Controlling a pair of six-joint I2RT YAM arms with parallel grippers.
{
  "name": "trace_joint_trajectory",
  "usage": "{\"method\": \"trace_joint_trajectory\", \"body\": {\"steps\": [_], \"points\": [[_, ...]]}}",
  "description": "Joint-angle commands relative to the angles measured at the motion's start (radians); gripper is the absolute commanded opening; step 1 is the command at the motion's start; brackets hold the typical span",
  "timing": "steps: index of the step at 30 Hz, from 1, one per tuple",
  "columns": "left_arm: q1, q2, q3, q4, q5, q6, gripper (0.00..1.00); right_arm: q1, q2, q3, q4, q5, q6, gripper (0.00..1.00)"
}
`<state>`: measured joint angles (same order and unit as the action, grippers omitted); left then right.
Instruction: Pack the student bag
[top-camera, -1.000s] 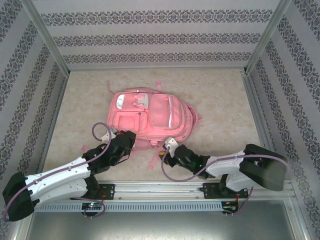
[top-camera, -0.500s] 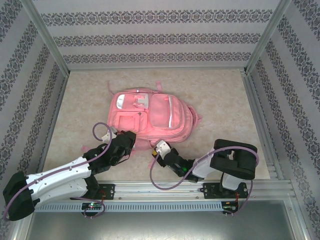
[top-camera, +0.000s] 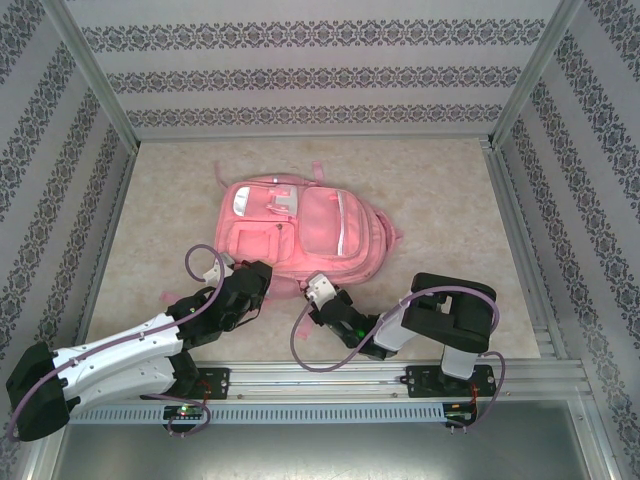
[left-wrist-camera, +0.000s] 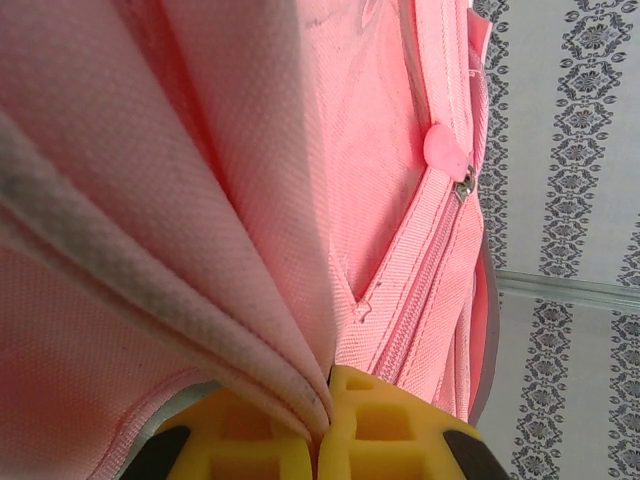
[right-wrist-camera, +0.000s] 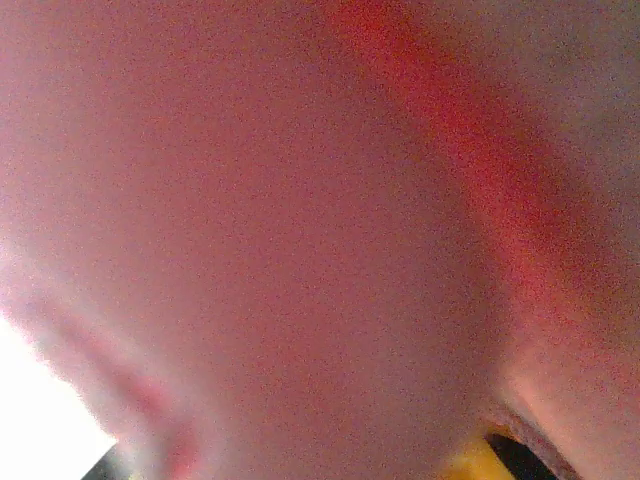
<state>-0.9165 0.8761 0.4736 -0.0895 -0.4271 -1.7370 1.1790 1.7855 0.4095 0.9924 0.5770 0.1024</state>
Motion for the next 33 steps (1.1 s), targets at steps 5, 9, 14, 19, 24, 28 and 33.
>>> {"method": "trace_joint_trajectory", "body": {"steps": [5,9,14,19,24,28,33], "points": [[-0.018,-0.022,0.006,0.073,-0.010,0.010,0.00,-0.030,-0.010,-0.032,0.093,-0.067,0.036,0.16],[-0.018,-0.024,0.008,0.071,-0.010,0.011,0.00,-0.036,-0.015,-0.046,0.104,-0.096,0.040,0.10],[-0.018,-0.022,0.011,0.070,-0.010,0.016,0.00,-0.043,-0.014,-0.040,0.106,-0.114,0.038,0.16],[-0.018,-0.022,0.010,0.071,-0.008,0.016,0.00,-0.053,-0.011,-0.031,0.103,-0.118,0.037,0.13],[-0.018,-0.028,0.005,0.069,-0.010,0.015,0.00,-0.066,-0.018,-0.043,0.088,-0.101,0.050,0.00],[-0.018,-0.038,0.001,0.062,-0.018,0.015,0.00,-0.079,-0.024,-0.085,0.105,-0.103,0.066,0.00],[-0.018,-0.033,-0.005,0.074,-0.014,0.016,0.00,-0.084,-0.020,-0.101,0.140,-0.161,0.048,0.00]]}}
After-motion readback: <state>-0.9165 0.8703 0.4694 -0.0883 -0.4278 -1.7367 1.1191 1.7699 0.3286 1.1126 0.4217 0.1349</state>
